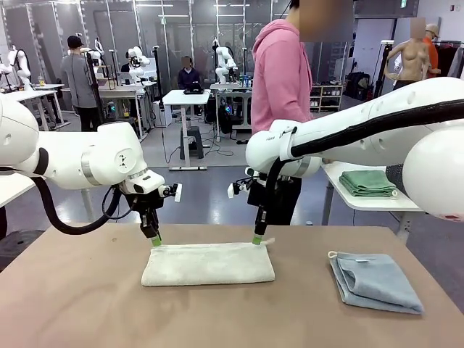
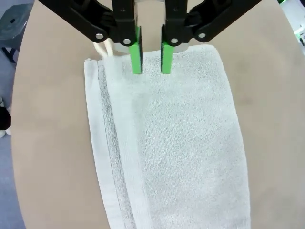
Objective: Fold the towels and place them in the basket.
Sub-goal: When a person lays out a Towel with hook on the table, fold it in half twice.
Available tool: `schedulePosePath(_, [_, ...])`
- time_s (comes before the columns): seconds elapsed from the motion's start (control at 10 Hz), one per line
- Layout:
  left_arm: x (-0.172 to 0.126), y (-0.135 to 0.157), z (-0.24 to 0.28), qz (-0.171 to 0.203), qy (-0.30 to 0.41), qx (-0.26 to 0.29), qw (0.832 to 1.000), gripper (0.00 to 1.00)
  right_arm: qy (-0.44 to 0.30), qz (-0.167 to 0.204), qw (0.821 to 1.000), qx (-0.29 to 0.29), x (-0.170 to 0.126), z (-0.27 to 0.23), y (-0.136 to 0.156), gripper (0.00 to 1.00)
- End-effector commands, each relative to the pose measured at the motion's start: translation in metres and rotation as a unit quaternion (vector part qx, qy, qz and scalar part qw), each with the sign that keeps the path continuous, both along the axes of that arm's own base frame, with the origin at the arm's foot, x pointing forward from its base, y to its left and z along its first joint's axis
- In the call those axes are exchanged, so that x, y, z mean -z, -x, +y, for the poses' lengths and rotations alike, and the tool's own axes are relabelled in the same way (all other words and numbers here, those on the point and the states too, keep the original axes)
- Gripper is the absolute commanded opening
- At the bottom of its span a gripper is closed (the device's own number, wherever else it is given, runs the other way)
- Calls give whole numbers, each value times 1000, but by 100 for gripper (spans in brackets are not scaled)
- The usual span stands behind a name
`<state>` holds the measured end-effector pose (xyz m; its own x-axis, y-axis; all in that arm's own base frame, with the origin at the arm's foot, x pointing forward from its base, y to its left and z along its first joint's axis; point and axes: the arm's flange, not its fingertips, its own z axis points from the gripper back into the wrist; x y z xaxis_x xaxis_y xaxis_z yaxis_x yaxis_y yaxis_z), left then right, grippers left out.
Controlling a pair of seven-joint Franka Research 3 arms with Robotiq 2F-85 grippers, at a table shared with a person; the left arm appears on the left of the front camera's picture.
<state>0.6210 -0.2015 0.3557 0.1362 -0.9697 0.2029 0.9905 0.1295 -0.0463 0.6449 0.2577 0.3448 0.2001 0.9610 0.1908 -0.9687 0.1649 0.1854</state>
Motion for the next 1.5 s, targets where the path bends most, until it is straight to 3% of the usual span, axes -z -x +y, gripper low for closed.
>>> schedulePosePath(0.0, [5,0,5,-25,5,-3,1000,74,-7,-14,1000,-7,3,-1,3,55])
schedulePosePath(0.1, [3,2,7,-29,-1,-8,1000,100,-7,-19,1000,-8,0,-2,5,75])
schedulePosePath(0.2, [-3,5,10,-34,3,-11,999,100,-6,-28,1000,-8,-6,-1,8,84])
schedulePosePath(0.3, [-7,8,10,-38,5,-13,999,100,-7,-30,999,-8,-9,0,11,100])
schedulePosePath(0.4, [-8,10,9,-33,9,-15,999,79,-6,-29,1000,-8,-10,2,12,100])
schedulePosePath(0.5, [-6,14,10,-4,13,14,1000,73,-14,-18,1000,-15,-12,4,13,100])
schedulePosePath(0.6, [-8,-3,7,-26,5,-11,1000,73,-7,-19,1000,-2,-10,6,1,100])
schedulePosePath(1.0, [-8,1,5,-21,5,-7,1000,73,-7,-19,1000,-2,-10,6,1,100])
schedulePosePath(1.1, [-20,3,6,-8,-11,-37,999,73,-9,-19,1000,-3,-11,8,2,100])
schedulePosePath(1.2, [-34,11,8,17,-39,-78,996,99,-23,-5,996,83,-6,6,-3,100])
schedulePosePath(1.4, [-71,43,7,11,-28,-125,992,100,17,-39,981,187,-8,7,22,100])
